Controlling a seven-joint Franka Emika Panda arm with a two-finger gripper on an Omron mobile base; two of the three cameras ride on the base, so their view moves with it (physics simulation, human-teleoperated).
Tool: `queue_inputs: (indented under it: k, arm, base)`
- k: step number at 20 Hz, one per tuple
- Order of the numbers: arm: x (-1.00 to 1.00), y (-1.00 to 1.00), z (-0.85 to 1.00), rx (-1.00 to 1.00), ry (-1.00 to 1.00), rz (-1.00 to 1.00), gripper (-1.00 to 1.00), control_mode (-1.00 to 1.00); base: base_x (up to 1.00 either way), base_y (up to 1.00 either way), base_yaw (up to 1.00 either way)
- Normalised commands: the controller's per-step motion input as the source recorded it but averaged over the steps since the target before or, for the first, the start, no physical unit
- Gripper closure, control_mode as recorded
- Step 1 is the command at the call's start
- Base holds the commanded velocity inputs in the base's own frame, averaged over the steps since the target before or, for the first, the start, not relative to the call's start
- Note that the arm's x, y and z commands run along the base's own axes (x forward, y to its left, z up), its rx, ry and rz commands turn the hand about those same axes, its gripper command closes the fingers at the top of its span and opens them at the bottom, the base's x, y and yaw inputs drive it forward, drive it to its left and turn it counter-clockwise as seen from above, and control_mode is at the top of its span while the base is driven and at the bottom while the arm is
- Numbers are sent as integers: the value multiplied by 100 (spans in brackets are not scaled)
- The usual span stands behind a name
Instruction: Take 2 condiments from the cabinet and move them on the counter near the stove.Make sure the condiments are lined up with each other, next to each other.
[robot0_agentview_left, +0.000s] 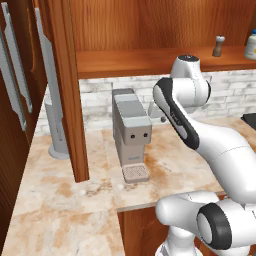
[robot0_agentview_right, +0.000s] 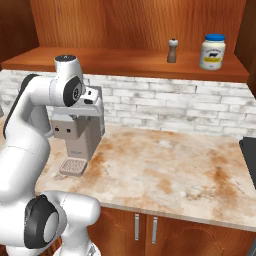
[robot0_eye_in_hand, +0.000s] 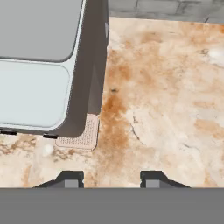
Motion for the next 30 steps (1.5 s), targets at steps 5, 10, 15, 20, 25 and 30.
queue_inputs:
  k: [5,10,15,20,25,30]
  arm:
    - [-15,-6,0,0,-2,0,-100,-100]
    - [-12,-15,15,0,-25,-9,-100,-100]
    - [-5,-14,42,-1,-24,-22,-100,-100]
    - [-14,-24,55,-7,-44,-17,-100,-100]
    - [-7,-38,77,-8,-45,-10,-100,-100]
    - [0,-48,91,-13,-25,-16,-100,-100]
  base:
    - [0,0,0]
    - [0,0,0]
    - [0,0,0]
    - [0,0,0]
    - [0,0,0]
    - [0,0,0]
